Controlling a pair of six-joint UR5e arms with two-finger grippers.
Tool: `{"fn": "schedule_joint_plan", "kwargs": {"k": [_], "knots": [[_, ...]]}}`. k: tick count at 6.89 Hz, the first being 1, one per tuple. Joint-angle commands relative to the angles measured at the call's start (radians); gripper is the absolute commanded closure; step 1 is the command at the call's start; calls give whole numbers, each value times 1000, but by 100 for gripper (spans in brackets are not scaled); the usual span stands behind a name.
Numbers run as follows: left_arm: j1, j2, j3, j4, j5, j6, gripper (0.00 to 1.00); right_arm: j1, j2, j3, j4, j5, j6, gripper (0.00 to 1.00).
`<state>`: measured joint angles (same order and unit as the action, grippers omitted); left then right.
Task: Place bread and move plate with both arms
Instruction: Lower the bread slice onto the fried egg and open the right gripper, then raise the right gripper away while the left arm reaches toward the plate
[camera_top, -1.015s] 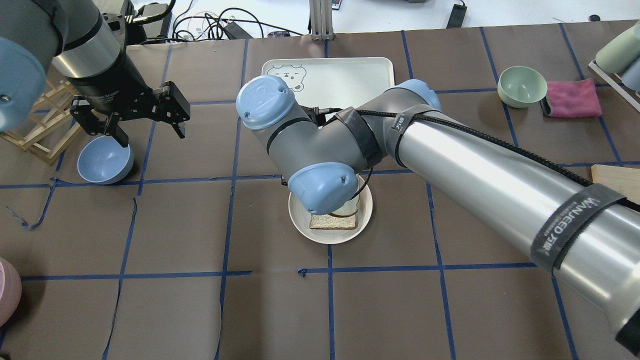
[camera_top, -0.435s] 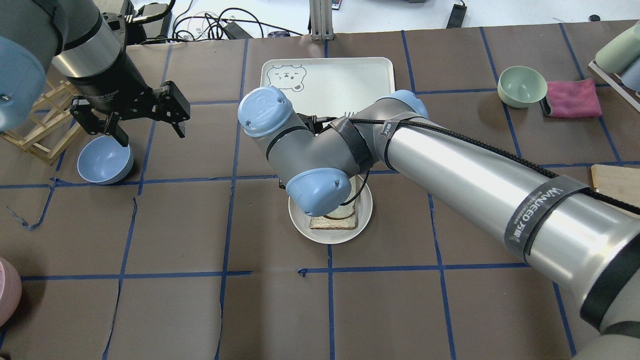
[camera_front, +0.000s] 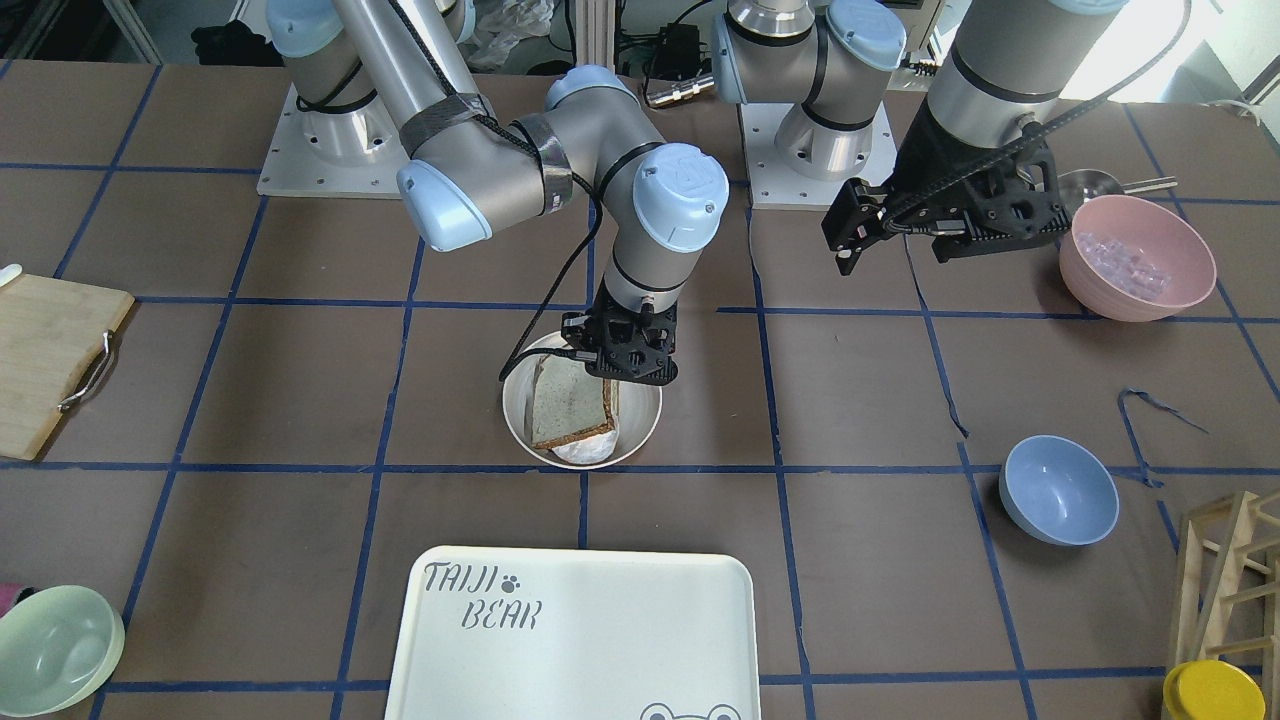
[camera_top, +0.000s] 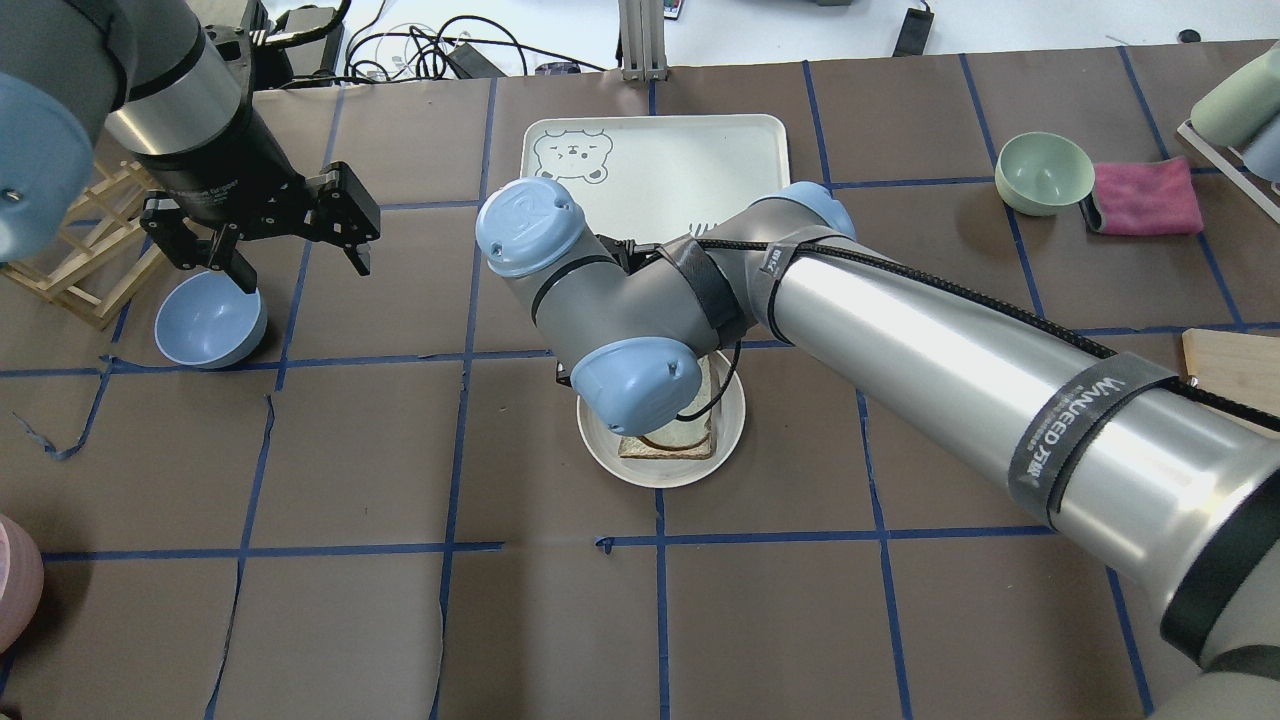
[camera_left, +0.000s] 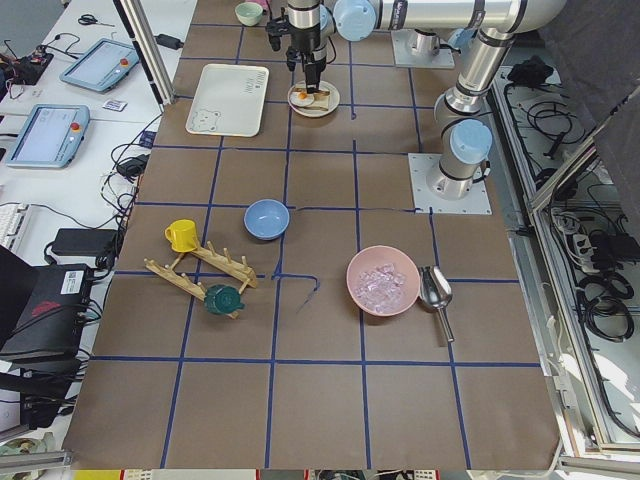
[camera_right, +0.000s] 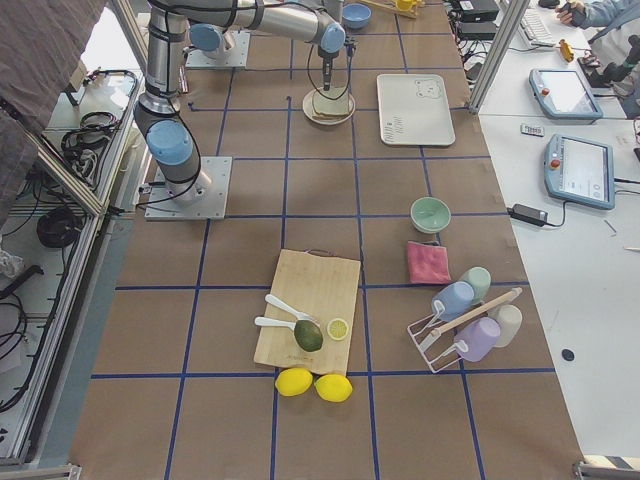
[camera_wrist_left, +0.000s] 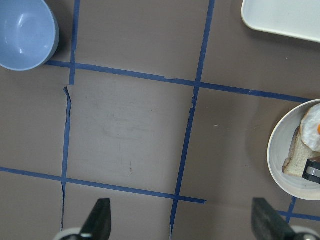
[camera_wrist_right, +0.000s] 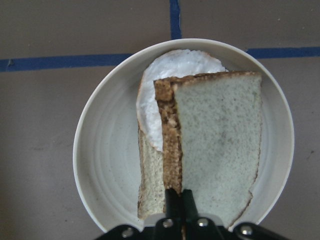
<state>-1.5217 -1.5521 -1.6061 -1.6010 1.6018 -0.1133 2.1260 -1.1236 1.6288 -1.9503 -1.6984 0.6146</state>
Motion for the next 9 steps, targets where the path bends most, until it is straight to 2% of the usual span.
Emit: {"fn": "schedule_joint_plan", "kwargs": {"k": [1,2,3,4,5,6,7,8,9], "knots": [[0,0,0,-2,0,0,0,0,-4,0,7,45,2,91],[0,0,0,-2,1,0,0,0,-5,0,1,34,-1,70],[0,1,0,-3,3,-2,0,0,-5,-1,-5,31,-10,15],[0,-2,-1,0,3,-2,0,-1,-8,0,-16,-9,-22,0],[0,-3,-1,1,1,-2,0,-27,-19,-10,-53,-118,-135,0],[0,-5,-3,1,4,-5,0,-90,-62,-30,-70,-133,-273,0],[1,-12,-3,10,16,0,0,-212,-88,-38,-56,-123,-403,0],[3,-25,-3,59,15,-2,0,-322,-132,-50,-53,-34,-505,0],[2,-42,-5,79,6,-18,0,-403,-200,-50,33,33,-571,0]]}}
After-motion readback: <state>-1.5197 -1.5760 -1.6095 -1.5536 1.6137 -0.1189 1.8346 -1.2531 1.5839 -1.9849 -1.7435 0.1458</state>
